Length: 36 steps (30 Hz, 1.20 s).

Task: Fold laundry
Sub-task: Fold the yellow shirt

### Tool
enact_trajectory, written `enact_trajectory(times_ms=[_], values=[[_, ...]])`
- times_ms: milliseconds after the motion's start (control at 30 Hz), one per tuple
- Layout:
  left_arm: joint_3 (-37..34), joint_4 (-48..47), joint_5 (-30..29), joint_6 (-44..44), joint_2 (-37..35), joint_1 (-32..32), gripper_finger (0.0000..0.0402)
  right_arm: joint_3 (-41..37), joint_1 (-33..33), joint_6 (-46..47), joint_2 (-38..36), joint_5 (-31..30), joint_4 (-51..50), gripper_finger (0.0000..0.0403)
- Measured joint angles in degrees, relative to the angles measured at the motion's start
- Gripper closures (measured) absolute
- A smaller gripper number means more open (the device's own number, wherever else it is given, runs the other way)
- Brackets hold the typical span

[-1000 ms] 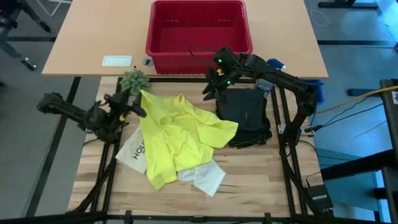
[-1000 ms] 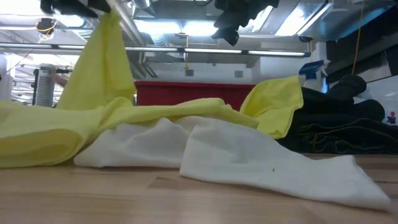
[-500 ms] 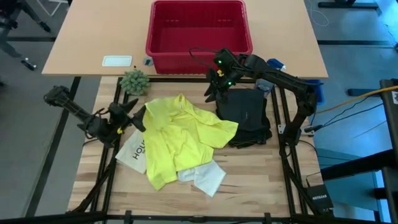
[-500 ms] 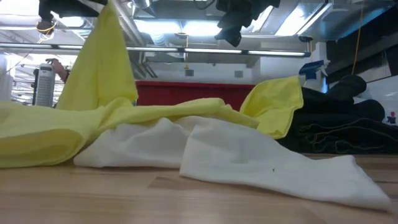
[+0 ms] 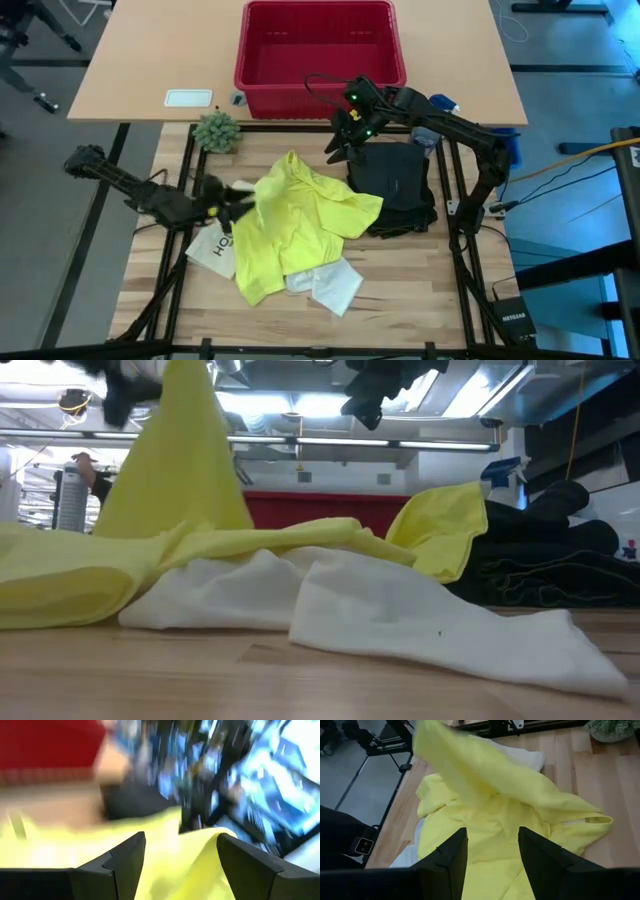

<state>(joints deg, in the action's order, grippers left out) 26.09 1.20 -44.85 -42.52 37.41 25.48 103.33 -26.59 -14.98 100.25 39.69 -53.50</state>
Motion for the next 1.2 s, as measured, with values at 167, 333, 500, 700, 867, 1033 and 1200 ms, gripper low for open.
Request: enact_trajectory(times_ms=[167,333,500,700,867,1033,1200], values=[[0.0,-6.6,9.7,-6.1,3.0,-4.4,0.0167,0.0,0.0,0.0,0.0,0.0,-0.5,0.0237],[0.0,-11.7,9.8,-2.7,3.3,-8.5,0.0167,0.0,0.0,1.3,0.0,0.3,-2.3,0.0237],[2.4,-25.1,17.2,-4.8,4.0,-11.7,0.0167,0.0,0.8,-2.6,0.0,1.5,-12.1,0.0237],[7.9,-30.3,33.8,-1.8,13.6,-7.4,0.0167,0.0,5.9,-5.9,0.0,1.4,-16.5,0.0253],[11.0,-30.7,35.1,4.0,24.3,-2.2,0.0167,-0.6,10.6,-4.6,-0.1,-2.7,-10.6,0.0274],[13.4,-30.6,31.1,0.9,29.8,-1.9,0.0167,-9.3,11.0,-0.4,-0.1,-3.0,-1.6,0.0285],[17.8,-30.3,23.8,9.4,30.3,-1.9,0.0167,-23.6,10.9,10.7,0.1,2.5,12.9,0.0285]])
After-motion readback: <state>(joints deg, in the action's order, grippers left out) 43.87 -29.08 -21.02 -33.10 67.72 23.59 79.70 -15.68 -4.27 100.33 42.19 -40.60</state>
